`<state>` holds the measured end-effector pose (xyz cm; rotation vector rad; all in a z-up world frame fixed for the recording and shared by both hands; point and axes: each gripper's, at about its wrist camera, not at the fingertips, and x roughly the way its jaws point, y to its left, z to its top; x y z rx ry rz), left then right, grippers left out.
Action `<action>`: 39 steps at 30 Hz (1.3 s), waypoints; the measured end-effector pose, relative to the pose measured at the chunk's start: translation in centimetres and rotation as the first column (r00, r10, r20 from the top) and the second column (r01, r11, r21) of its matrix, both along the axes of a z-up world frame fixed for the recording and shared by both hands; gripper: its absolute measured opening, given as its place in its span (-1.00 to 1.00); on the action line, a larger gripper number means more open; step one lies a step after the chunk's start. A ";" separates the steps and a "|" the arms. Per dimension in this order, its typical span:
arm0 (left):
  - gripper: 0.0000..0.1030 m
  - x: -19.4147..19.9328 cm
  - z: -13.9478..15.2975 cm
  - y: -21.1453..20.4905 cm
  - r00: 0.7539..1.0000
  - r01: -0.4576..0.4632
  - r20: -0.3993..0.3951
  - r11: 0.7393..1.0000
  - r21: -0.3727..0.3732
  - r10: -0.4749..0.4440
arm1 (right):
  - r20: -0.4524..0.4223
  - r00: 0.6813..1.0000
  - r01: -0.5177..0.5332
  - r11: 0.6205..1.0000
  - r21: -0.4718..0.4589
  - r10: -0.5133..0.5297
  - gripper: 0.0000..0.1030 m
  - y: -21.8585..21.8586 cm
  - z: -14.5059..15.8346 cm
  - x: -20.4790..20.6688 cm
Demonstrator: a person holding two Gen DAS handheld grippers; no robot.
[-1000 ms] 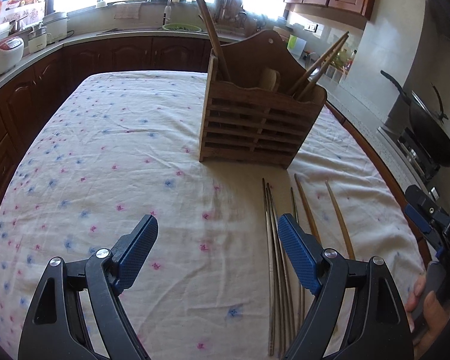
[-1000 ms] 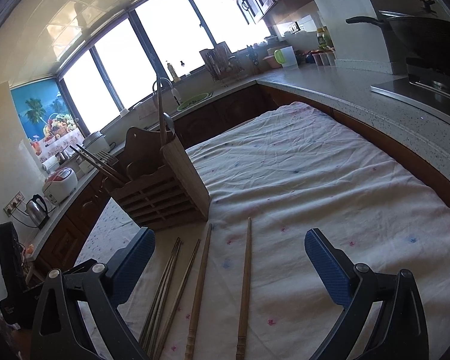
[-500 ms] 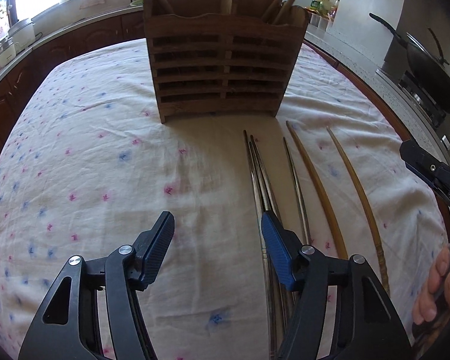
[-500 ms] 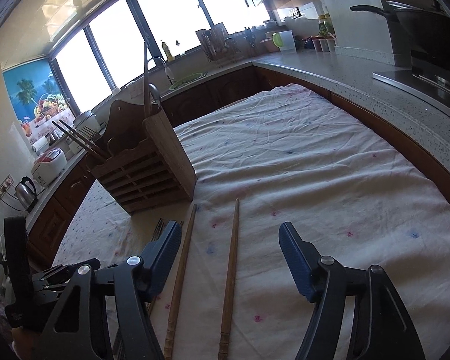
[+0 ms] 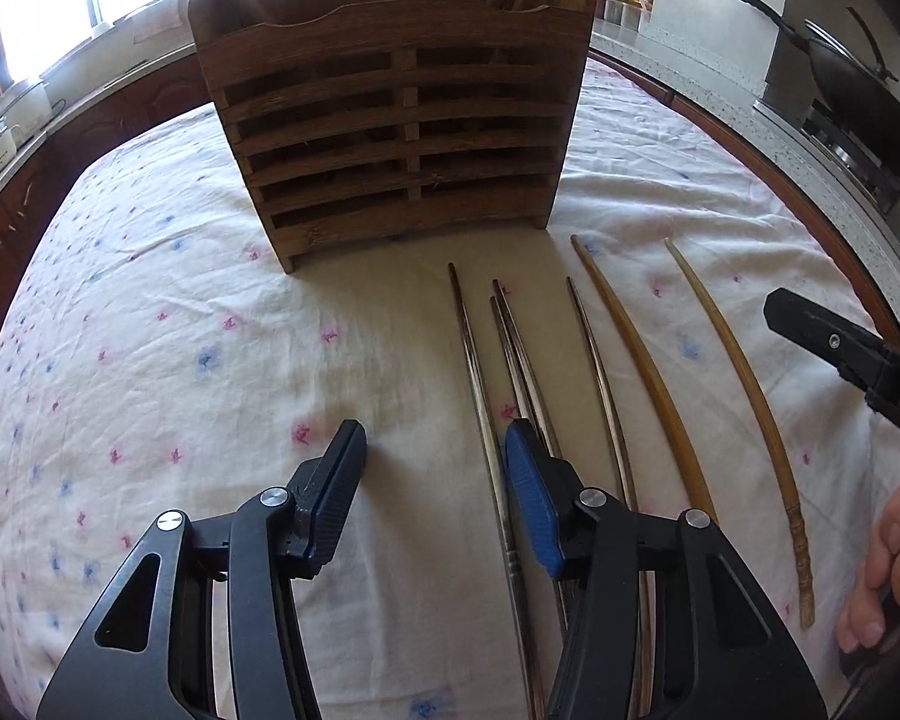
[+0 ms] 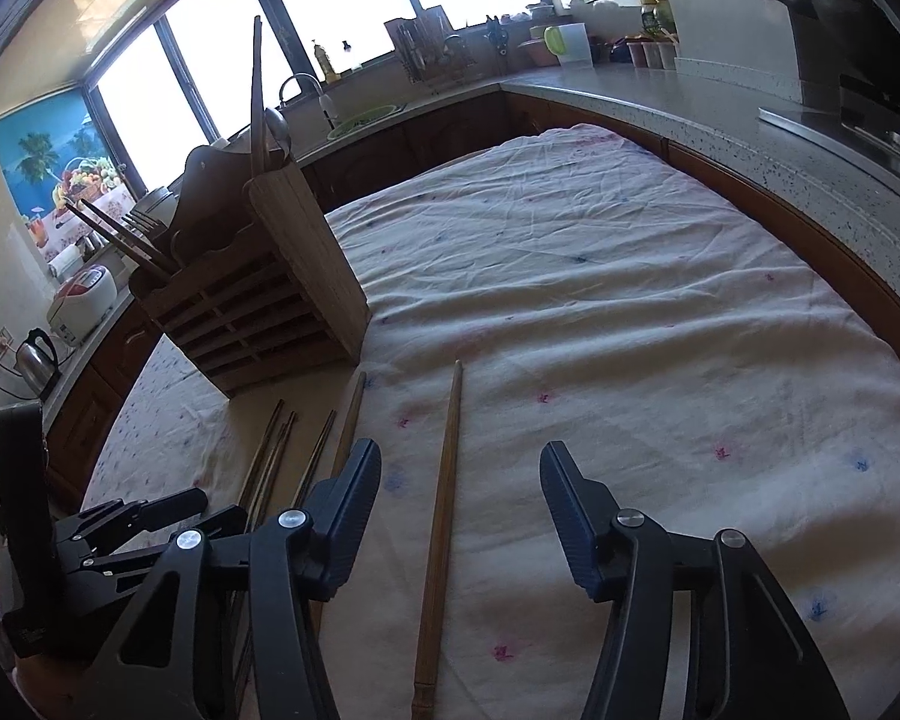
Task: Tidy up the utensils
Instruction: 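Close the left tool on a metal chopstick while the right tool grasps a wooden chopstick, then lift both chopsticks and lower them upright into the caddy slots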
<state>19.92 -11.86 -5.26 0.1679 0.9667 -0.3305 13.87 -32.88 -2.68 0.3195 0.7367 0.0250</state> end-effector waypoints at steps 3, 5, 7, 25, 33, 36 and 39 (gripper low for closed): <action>-0.05 1.6 0.1 -0.1 1.000 -0.006 -0.020 1.000 -0.021 0.006 | -0.028 0.999 -0.018 0.999 -0.034 0.017 -0.07 0.4 -0.4 1.4; -0.05 2.7 0.2 -0.2 1.000 -0.009 -0.029 1.000 -0.029 0.008 | -0.052 0.998 -0.027 0.998 -0.059 0.024 -0.15 0.6 -0.7 2.5; -0.12 3.7 0.2 -0.6 1.000 -0.005 -0.029 1.000 -0.028 0.005 | -0.081 0.996 -0.042 0.996 -0.079 0.036 -0.25 0.8 -1.1 3.9; -0.92 3.9 0.9 0.9 0.999 0.012 -0.031 0.994 -0.110 -0.015 | -0.139 0.985 -0.120 0.982 -0.149 0.099 -0.89 2.9 -1.8 6.9; -0.93 1.5 5.0 5.0 1.000 -0.021 0.001 0.970 -0.240 0.022 | -0.029 0.993 -0.113 0.991 -0.065 0.111 -0.90 2.7 2.2 3.7; -0.93 0.3 7.1 6.4 0.999 -0.022 0.034 0.960 -0.279 0.033 | 0.030 0.992 -0.117 0.992 -0.041 0.119 -0.90 2.6 4.4 2.5; -0.93 -0.8 9.0 7.2 0.997 -0.012 0.070 0.951 -0.309 0.035 | 0.087 0.989 -0.120 0.992 -0.037 0.123 -0.90 2.6 6.6 1.3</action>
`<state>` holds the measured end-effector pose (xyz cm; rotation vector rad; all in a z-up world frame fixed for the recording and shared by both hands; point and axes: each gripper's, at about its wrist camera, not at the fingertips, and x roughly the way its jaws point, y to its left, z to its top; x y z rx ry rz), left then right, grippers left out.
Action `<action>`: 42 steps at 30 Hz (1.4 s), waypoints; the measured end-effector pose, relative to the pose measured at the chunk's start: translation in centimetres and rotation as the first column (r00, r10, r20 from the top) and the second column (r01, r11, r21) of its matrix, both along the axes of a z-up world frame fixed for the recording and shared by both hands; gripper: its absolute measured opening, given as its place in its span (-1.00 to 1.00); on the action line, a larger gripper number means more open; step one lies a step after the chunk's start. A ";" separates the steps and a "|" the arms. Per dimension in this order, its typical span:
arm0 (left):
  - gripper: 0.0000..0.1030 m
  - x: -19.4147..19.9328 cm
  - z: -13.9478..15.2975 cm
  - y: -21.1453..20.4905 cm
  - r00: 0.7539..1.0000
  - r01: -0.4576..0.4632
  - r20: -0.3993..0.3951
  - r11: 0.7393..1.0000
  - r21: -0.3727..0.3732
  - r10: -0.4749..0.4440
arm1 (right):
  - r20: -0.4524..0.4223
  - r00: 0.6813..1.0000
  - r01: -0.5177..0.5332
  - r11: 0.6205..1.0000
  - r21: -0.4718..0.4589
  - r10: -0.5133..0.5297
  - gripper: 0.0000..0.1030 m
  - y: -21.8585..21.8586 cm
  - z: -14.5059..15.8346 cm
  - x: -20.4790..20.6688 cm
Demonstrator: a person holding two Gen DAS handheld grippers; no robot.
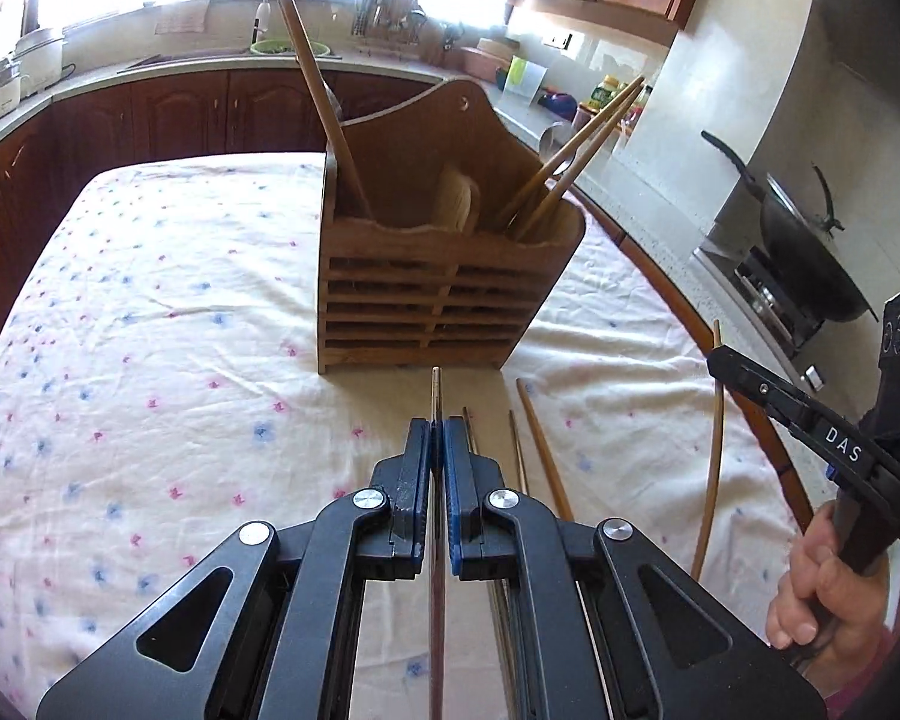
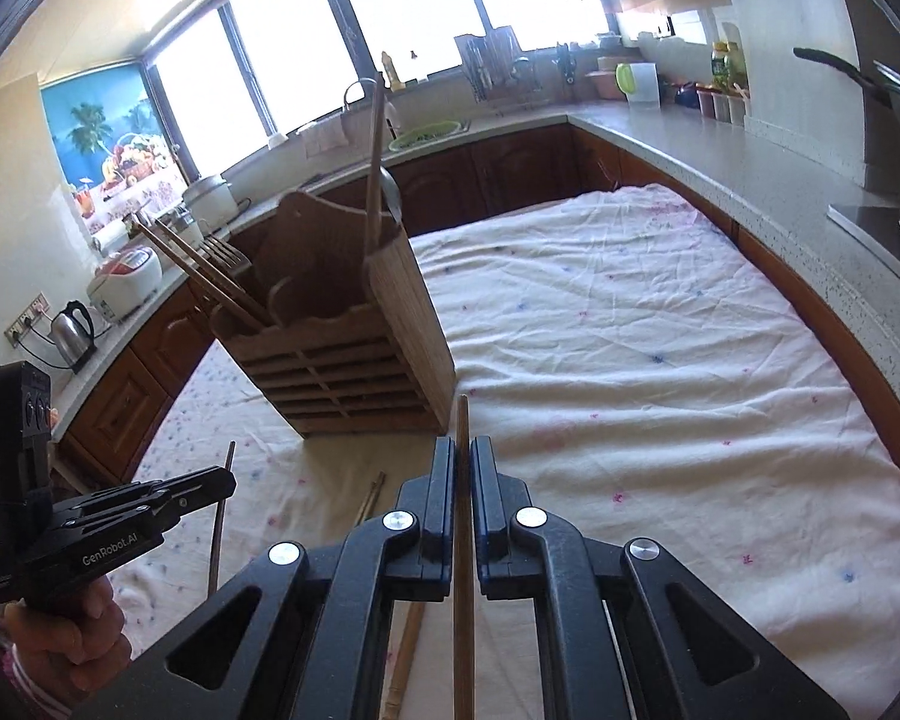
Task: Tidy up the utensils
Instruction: 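Lift both chopsticks and lower them upright into the caddy slots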
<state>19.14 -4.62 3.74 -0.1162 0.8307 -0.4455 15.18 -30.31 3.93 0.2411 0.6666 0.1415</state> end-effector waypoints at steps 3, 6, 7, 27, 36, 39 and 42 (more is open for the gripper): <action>-0.93 -0.9 1.7 -0.1 0.999 0.002 0.035 1.000 -0.019 -0.002 | 0.053 0.999 -0.007 1.000 0.008 0.007 -0.90 0.2 2.1 -1.0; -0.93 -1.7 3.2 0.2 0.997 0.002 0.071 0.999 -0.032 0.000 | 0.103 0.995 -0.013 1.000 0.006 0.012 -0.90 0.4 4.1 -1.7; -0.93 -1.9 3.6 0.4 0.997 0.001 0.082 0.999 -0.035 0.002 | 0.119 0.993 -0.014 1.000 0.005 0.013 -0.90 0.6 4.6 -1.9; -0.93 -2.7 8.6 3.3 0.974 -0.061 0.214 0.994 -0.090 0.079 | 0.260 0.965 -0.021 1.000 0.002 0.020 -0.90 1.8 9.7 -2.7; -0.93 -1.9 11.4 3.5 0.952 -0.073 0.288 0.991 -0.112 0.103 | 0.305 0.952 -0.022 1.000 0.006 0.019 -0.90 1.9 11.2 -2.1; -0.93 -1.3 13.1 3.4 0.937 -0.080 0.330 0.989 -0.121 0.116 | 0.334 0.943 -0.019 1.000 0.013 0.013 -0.90 1.9 12.3 -1.7; -0.93 -0.4 14.9 3.3 0.918 -0.090 0.373 0.986 -0.138 0.136 | 0.373 0.928 -0.012 1.000 0.017 0.005 -0.90 1.9 13.7 -1.0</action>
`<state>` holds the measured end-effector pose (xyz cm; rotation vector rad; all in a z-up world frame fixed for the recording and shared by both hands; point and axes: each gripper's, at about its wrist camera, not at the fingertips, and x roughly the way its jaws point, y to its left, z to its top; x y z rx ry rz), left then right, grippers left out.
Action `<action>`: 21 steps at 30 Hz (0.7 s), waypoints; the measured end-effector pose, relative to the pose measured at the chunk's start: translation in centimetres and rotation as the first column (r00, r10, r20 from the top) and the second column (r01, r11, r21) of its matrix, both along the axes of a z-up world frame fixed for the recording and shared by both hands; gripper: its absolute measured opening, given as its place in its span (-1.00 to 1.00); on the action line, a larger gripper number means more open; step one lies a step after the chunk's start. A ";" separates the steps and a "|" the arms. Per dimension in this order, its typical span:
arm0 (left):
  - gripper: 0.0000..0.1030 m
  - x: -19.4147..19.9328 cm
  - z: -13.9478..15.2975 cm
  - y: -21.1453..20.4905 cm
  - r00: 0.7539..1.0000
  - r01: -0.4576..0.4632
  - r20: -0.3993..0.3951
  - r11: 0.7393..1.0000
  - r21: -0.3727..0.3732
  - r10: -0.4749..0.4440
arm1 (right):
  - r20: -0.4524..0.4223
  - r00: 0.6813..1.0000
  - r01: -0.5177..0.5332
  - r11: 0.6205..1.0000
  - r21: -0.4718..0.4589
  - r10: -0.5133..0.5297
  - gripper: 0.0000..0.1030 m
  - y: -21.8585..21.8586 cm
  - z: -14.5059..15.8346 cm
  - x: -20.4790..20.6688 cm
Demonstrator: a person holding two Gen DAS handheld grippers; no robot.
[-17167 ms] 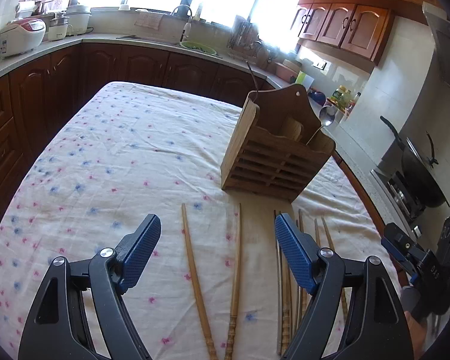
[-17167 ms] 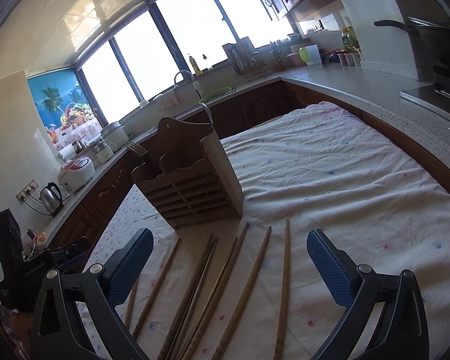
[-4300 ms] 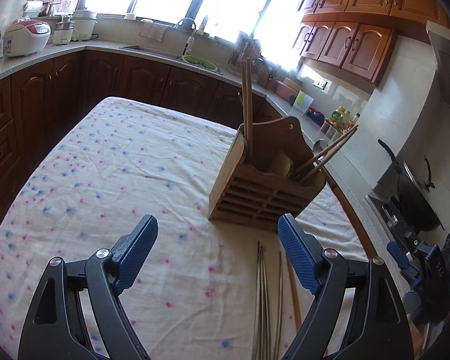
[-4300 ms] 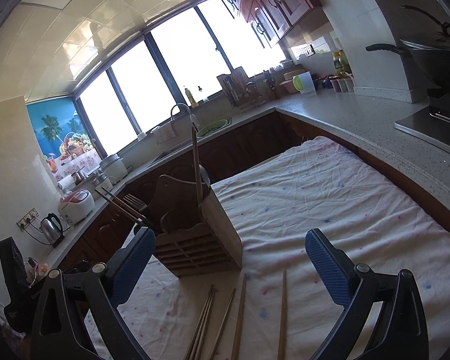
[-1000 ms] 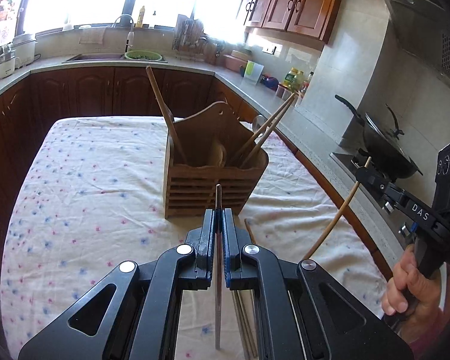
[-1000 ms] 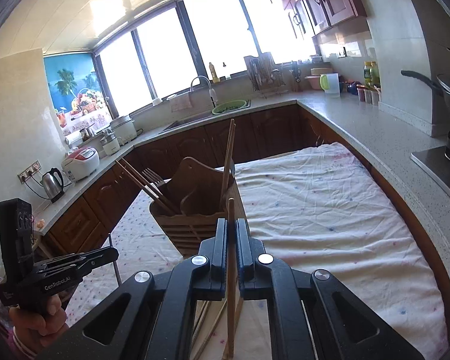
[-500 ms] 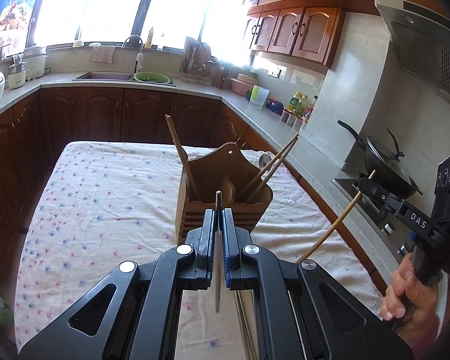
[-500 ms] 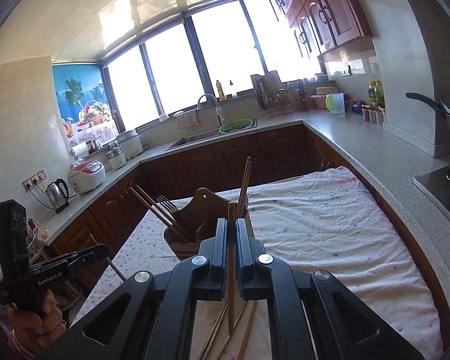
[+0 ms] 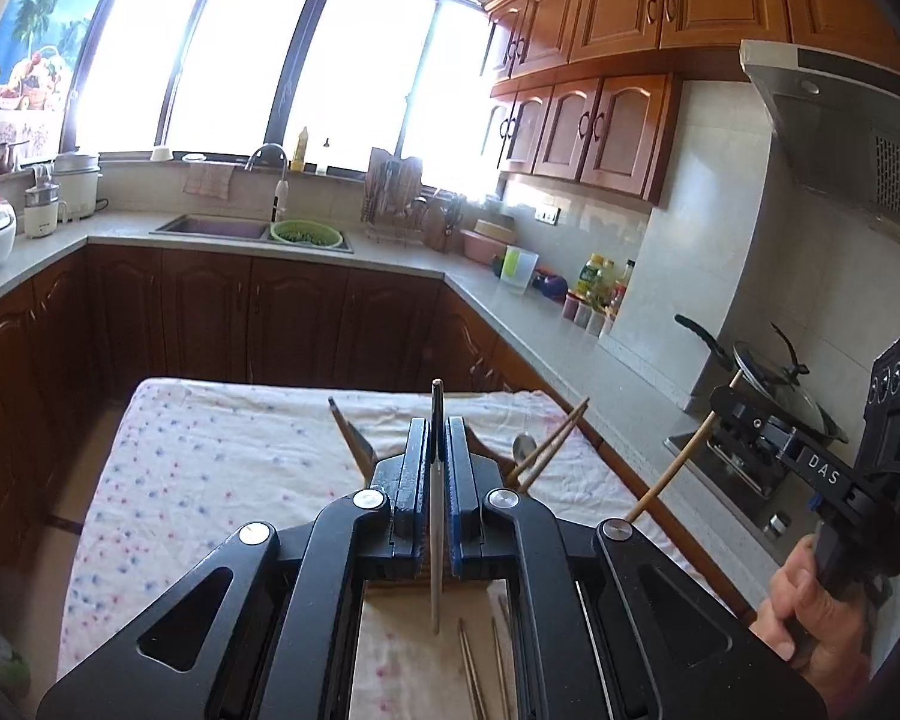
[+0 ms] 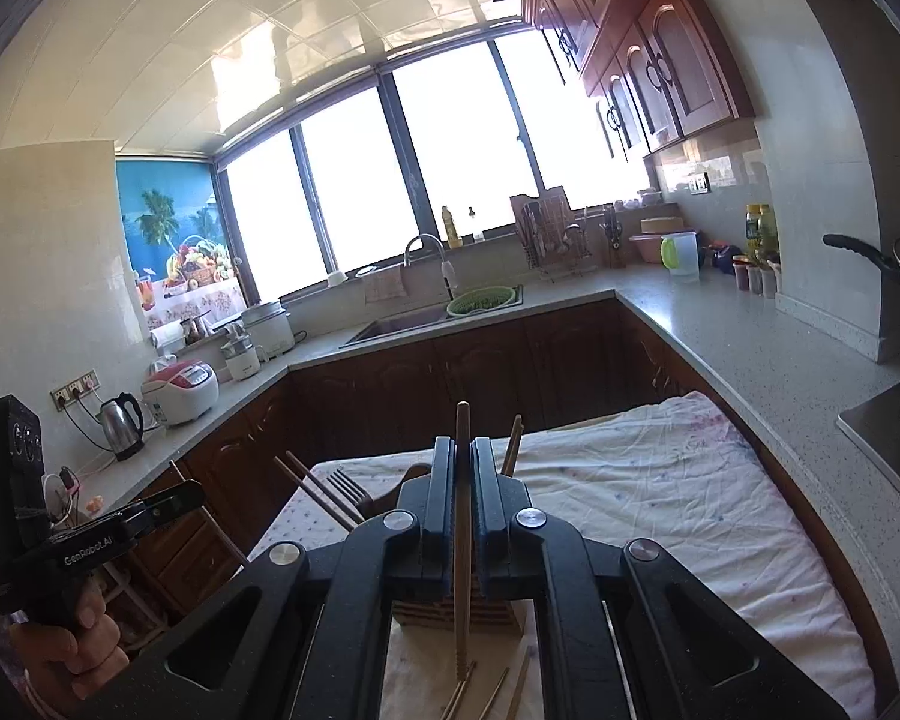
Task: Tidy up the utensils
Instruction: 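Lift both chopsticks and lower them upright into the caddy slots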
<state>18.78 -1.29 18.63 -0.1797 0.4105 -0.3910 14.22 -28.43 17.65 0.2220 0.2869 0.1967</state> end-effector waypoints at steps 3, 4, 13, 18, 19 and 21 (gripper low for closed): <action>-0.93 1.2 1.5 -0.2 0.999 -0.020 0.043 1.000 -0.008 0.021 | 0.041 0.999 0.009 1.000 0.009 -0.010 -0.90 0.0 1.4 1.1; -0.93 1.6 1.8 -0.1 0.998 -0.028 0.054 1.000 -0.011 0.028 | 0.054 0.998 0.011 1.000 0.011 -0.012 -0.90 0.1 1.8 1.5; -0.93 6.0 0.3 -0.1 0.991 -0.118 0.056 0.991 -0.058 0.122 | 0.098 0.994 0.045 0.999 -0.004 -0.045 -0.90 1.1 2.6 6.0; -0.93 7.4 -2.8 -0.4 0.991 -0.136 0.004 0.988 -0.070 0.137 | 0.076 0.995 0.059 0.998 -0.011 -0.058 -0.90 1.6 0.3 7.1; -0.93 7.5 -3.3 -0.6 0.991 -0.136 -0.004 0.989 -0.062 0.136 | 0.067 0.996 0.062 0.998 -0.011 -0.062 -0.90 1.5 -0.3 7.4; -0.93 7.6 -4.4 -1.1 0.991 -0.131 -0.018 0.991 -0.042 0.130 | 0.049 0.997 0.065 0.998 -0.010 -0.064 -0.90 1.5 -1.5 7.7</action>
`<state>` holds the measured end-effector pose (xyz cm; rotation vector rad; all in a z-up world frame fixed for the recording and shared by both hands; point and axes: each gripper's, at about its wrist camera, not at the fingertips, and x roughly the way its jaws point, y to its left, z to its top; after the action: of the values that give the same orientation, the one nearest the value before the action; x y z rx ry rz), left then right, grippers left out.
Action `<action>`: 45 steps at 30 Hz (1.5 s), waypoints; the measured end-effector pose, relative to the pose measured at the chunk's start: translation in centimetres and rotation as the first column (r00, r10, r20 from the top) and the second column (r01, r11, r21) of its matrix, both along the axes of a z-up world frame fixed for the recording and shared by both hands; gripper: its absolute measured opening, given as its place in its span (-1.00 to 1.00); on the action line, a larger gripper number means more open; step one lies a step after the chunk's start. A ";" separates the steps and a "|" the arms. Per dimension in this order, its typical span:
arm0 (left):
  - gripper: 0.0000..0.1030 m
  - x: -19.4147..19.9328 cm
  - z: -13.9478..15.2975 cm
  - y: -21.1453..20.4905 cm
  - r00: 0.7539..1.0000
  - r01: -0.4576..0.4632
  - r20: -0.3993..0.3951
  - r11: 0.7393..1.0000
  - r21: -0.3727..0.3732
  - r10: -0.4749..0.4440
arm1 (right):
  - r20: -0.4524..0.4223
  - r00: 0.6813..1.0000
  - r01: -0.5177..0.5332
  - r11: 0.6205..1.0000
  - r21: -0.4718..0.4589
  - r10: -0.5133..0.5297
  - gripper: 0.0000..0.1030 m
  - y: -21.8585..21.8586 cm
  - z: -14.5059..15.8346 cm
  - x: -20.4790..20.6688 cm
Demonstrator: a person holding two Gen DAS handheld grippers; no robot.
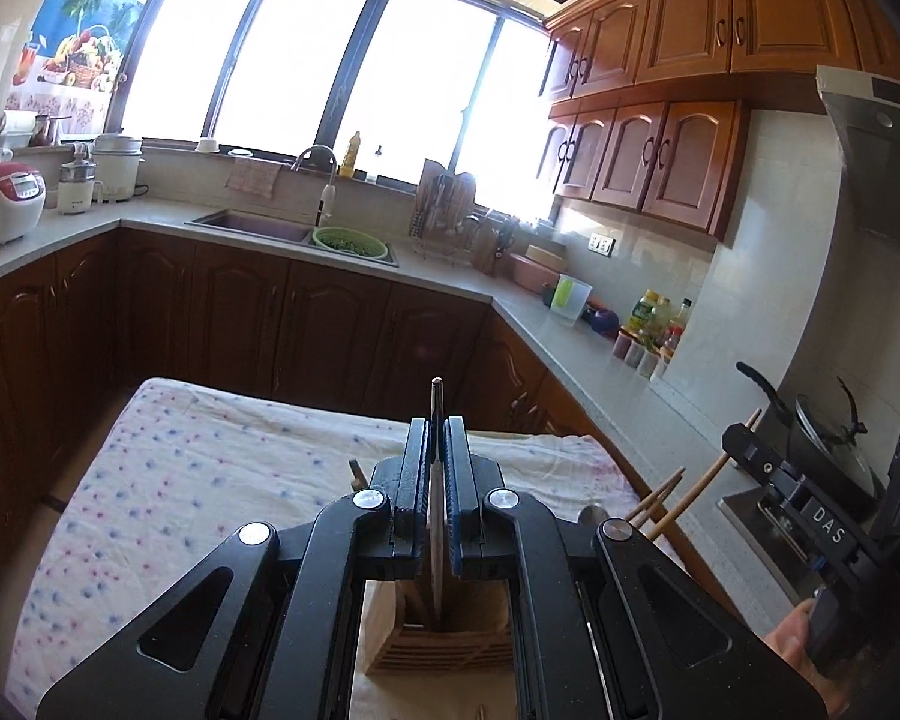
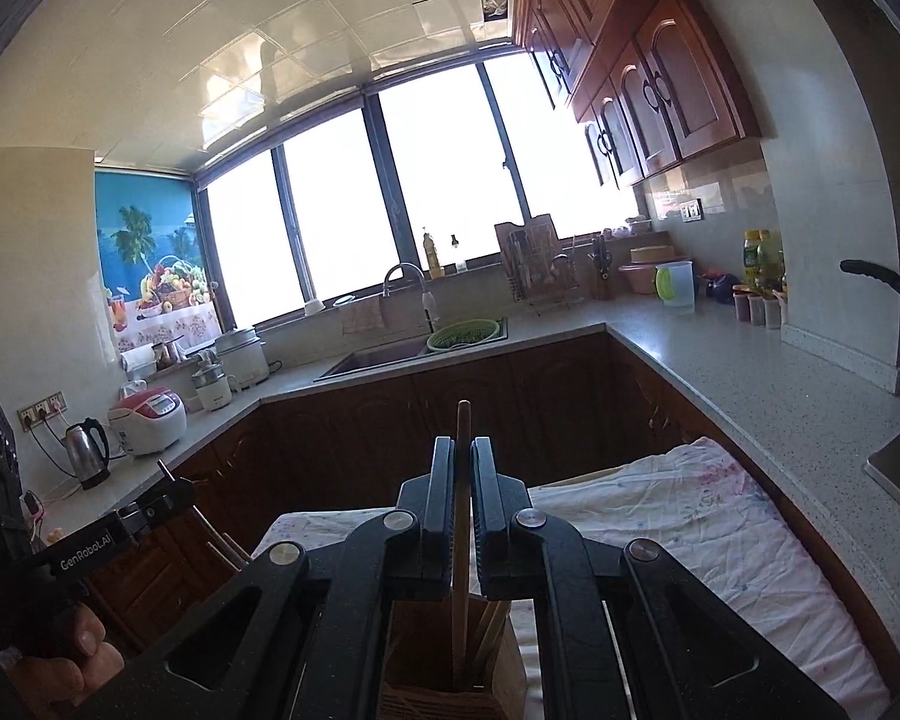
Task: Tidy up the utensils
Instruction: 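Lift both chopsticks and lower them upright into the caddy slots, then open both tools and move them back over the remaining chopsticks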
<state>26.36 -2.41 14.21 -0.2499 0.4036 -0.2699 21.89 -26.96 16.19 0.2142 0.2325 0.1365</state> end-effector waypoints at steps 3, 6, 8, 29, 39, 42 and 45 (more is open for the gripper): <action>-0.93 0.1 -1.5 -0.5 1.000 0.011 -0.025 1.000 0.021 -0.010 | -0.031 1.000 0.005 1.000 0.005 -0.005 -0.90 -0.2 -1.5 0.4; -0.93 0.1 -2.9 -0.6 0.998 0.014 -0.055 0.999 0.034 -0.013 | -0.070 0.998 0.005 1.000 0.018 -0.004 -0.90 -0.5 -2.9 1.0; -0.92 0.1 -3.6 -0.5 0.997 0.012 -0.073 0.999 0.040 -0.009 | -0.094 0.996 0.005 1.000 0.024 -0.003 -0.90 -0.7 -3.8 1.3; -0.66 -0.1 -2.9 0.2 0.994 0.033 -0.105 0.999 0.026 -0.030 | -0.137 0.990 0.001 0.998 0.065 0.008 -0.43 -1.1 -4.7 1.6; 0.46 -3.6 -2.1 1.5 0.998 -0.010 -0.066 1.000 0.017 0.011 | -0.011 1.000 -0.015 0.992 0.125 0.017 0.99 -2.0 -2.3 -2.4; 0.56 -4.7 -2.3 1.9 0.998 -0.020 -0.067 1.000 0.023 0.021 | 0.001 1.000 -0.017 0.990 0.137 0.017 1.00 -2.3 -2.1 -3.6; 0.63 -5.6 -2.7 2.3 0.997 -0.023 -0.077 1.000 0.021 0.025 | -0.002 1.000 -0.011 0.990 0.139 0.012 1.00 -2.6 -2.2 -4.8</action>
<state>20.72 -0.13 11.52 -0.2462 0.4796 -0.2327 17.10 -29.52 13.97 0.3520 0.2276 0.1638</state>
